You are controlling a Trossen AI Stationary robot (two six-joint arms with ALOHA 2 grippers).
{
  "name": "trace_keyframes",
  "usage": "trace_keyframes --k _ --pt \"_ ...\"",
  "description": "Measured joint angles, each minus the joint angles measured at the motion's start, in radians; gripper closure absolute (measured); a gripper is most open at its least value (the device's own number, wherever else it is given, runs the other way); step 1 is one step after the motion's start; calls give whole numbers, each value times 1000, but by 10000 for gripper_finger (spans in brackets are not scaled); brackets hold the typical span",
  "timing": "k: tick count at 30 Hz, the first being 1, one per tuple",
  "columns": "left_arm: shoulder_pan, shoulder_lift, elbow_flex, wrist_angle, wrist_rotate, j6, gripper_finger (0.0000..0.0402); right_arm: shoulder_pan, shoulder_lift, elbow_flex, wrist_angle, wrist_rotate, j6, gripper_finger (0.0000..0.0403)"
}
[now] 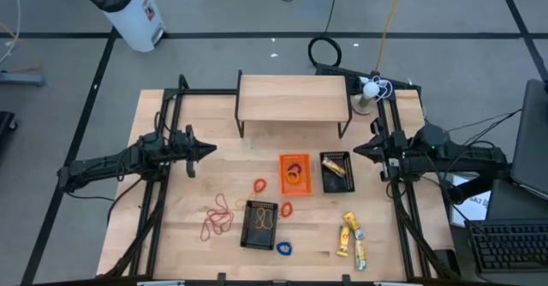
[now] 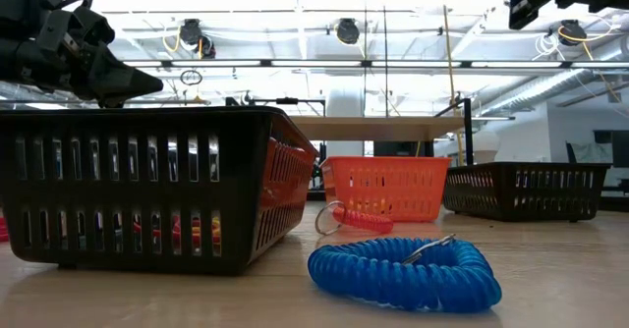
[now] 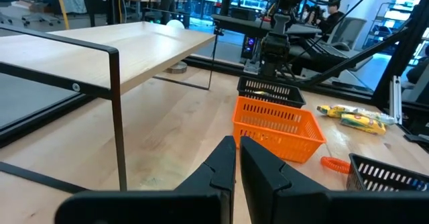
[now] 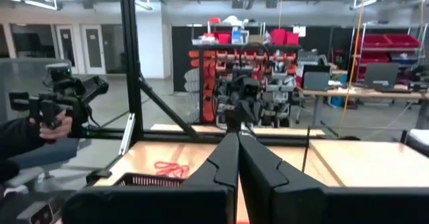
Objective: Pick & Place Office Desk Supplies
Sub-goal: Put the yellow crayon box into the top black bin
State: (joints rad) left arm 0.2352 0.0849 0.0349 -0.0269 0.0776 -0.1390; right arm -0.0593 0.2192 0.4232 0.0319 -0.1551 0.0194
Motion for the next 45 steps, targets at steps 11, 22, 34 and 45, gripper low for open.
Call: trace_keyframes --k 11,22,34,45 --pt "0 0 0 0 -1 5 380 0 -163 -112 3 77 7 403" --pt "0 0 0 0 -1 2 380 0 -212 -239 -1 102 70 403" --pt "0 0 0 0 0 -2 380 0 -212 -280 -16 103 100 403" --pt "0 0 0 -1 0 0 380 0 -192 -261 0 102 124 403"
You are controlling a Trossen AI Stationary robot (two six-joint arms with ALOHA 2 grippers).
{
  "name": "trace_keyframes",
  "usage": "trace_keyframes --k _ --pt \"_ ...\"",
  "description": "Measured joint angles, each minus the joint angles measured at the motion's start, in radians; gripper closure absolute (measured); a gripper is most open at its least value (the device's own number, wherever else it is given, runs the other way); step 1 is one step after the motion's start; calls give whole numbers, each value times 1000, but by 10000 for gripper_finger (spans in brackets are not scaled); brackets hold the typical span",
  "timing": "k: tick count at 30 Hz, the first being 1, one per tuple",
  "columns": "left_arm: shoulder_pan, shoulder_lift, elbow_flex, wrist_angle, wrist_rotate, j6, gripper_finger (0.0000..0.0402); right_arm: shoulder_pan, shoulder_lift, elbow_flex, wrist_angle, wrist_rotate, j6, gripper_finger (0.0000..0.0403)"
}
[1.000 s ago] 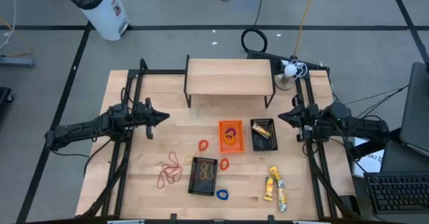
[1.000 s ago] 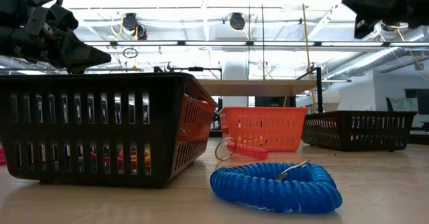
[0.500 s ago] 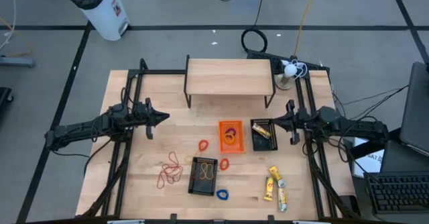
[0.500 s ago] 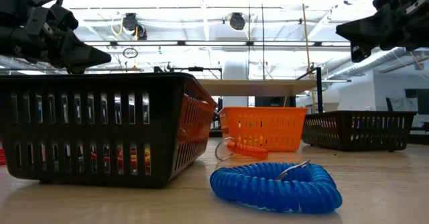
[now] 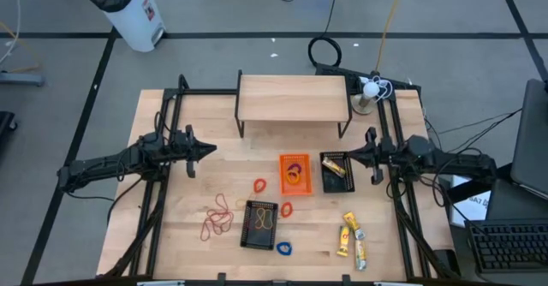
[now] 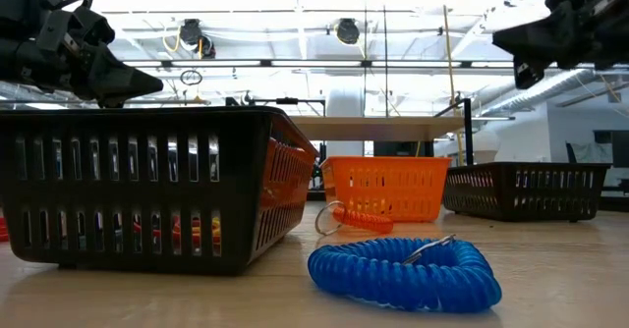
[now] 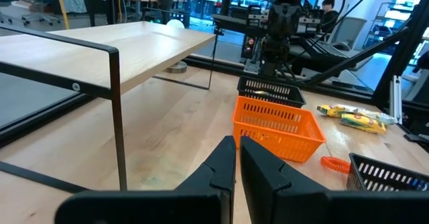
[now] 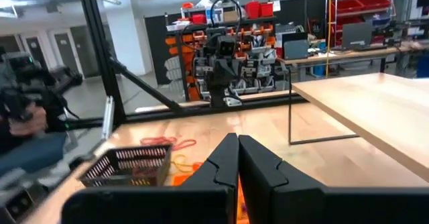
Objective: Pick & Place Office Desk Supplies
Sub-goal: Put the yellow crayon box into the top black bin
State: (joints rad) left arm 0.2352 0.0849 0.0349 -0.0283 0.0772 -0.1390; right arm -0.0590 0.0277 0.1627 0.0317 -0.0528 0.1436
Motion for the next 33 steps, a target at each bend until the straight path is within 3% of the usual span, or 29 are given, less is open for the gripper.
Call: trace_keyframes --k 4,9,13,21,27,33 --pt "0 0 0 0 0 -2 380 17 89 74 -41 -1 62 403" --pt "0 0 0 0 1 -5 380 62 282 233 -232 -1 172 403" --pt "0 0 0 0 1 -5 380 132 463 354 -376 0 267 403" --pt "0 0 0 0 1 15 380 301 762 516 -457 7 432 403" --pt "0 0 0 0 2 34 380 443 858 572 -485 106 585 403" --pt "0 0 0 -1 2 82 380 598 916 581 -558 182 844 403"
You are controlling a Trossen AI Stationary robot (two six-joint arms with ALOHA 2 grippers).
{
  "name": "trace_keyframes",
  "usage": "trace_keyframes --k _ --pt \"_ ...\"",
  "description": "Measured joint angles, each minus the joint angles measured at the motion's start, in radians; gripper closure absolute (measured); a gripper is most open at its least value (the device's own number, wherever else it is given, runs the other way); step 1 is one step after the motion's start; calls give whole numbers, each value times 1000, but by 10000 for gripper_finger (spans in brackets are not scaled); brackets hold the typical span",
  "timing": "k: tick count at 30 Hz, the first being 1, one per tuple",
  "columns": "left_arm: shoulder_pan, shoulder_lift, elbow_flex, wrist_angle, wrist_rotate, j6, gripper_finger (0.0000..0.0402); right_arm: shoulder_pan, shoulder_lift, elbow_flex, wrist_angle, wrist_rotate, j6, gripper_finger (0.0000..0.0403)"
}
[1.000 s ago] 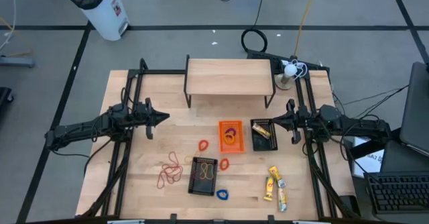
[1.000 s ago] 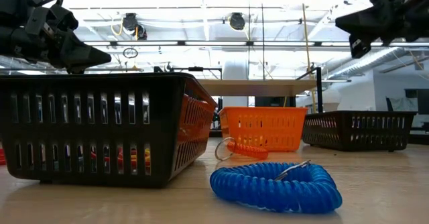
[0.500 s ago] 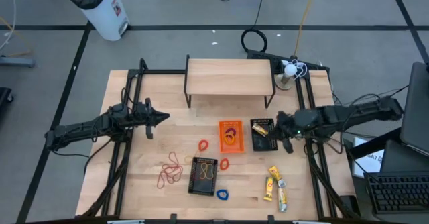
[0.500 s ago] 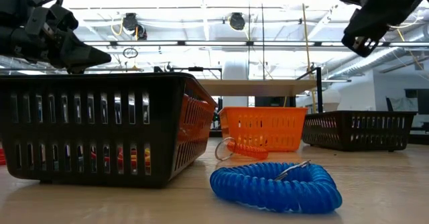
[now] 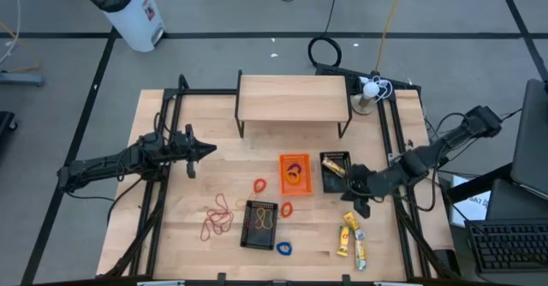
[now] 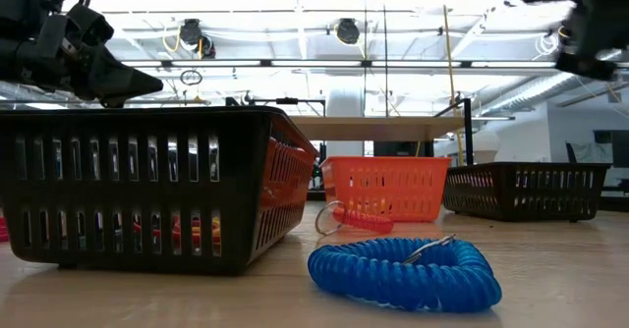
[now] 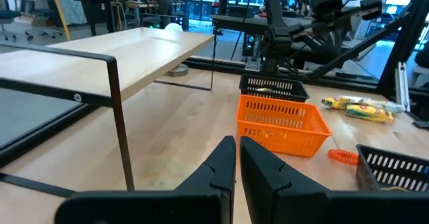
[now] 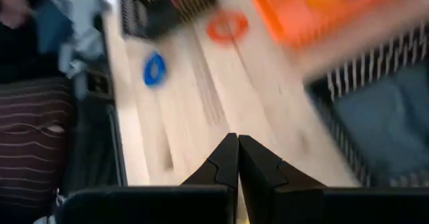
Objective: Pick & Place Office Desk Supplies
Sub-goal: Put the yellow crayon box into the top black bin
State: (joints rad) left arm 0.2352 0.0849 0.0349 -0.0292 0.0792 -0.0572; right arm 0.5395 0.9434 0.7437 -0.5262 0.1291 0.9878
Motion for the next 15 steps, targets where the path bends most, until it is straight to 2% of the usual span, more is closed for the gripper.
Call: trace_keyframes --k 5,9,15 --pt "0 0 0 0 0 13 380 105 72 0 -80 6 255 403" --pt "0 0 0 0 0 26 380 147 152 0 -76 5 349 392" --pt "0 0 0 0 1 25 380 178 249 0 -40 -10 437 318"
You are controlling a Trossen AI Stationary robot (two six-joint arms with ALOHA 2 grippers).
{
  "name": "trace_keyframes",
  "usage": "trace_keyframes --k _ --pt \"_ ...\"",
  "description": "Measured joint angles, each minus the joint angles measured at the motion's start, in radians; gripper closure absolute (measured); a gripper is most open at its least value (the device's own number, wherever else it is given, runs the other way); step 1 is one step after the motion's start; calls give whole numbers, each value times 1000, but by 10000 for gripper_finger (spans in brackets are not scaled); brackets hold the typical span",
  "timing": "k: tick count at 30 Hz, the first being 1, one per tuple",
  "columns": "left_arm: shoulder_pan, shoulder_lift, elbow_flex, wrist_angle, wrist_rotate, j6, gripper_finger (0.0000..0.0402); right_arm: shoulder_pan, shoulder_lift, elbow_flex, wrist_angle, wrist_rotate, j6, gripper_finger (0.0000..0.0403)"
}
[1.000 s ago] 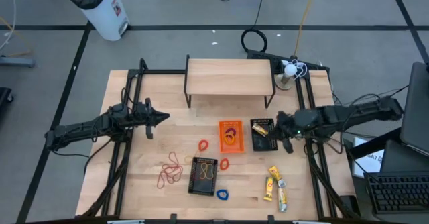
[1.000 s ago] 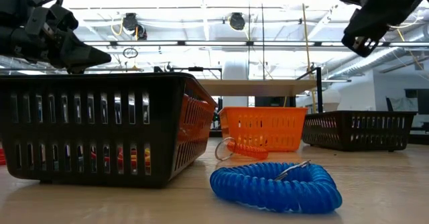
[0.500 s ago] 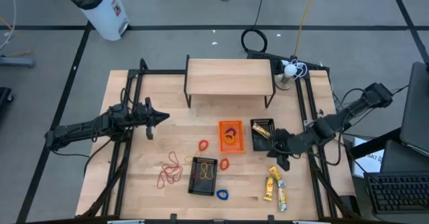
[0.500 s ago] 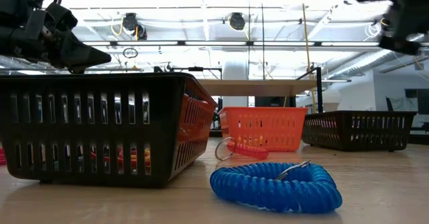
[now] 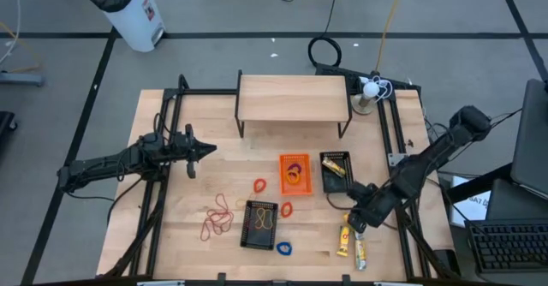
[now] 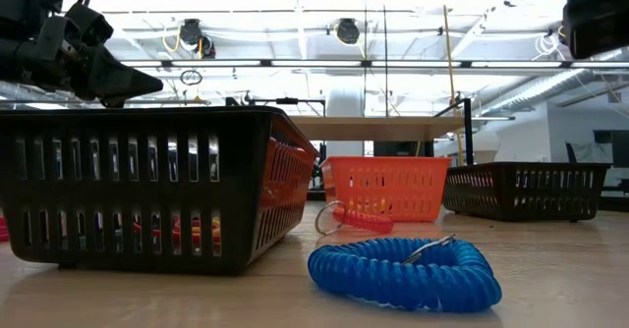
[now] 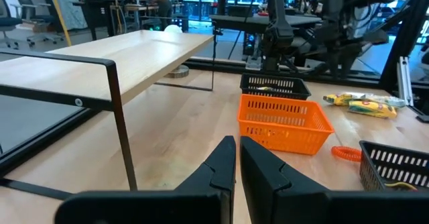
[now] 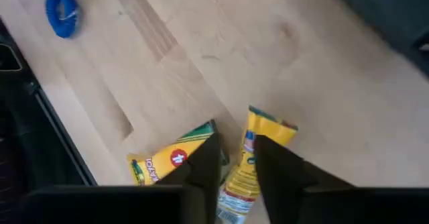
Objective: Pick & Place Office Desk Supplies
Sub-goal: Put the yellow crayon box into the top black bin
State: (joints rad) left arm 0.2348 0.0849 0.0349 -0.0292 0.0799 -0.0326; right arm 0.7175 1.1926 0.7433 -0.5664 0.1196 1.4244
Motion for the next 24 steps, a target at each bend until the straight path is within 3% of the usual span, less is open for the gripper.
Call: trace_keyframes --k 6,11,17,24 --pt "0 0 0 0 0 8 380 15 61 0 17 -94 124 214" --pt "0 0 0 0 0 10 380 36 113 0 19 -121 206 158" --pt "0 0 0 1 0 12 380 44 206 -1 26 -123 218 145" --pt "0 0 0 1 -1 11 380 44 288 3 50 -136 208 162"
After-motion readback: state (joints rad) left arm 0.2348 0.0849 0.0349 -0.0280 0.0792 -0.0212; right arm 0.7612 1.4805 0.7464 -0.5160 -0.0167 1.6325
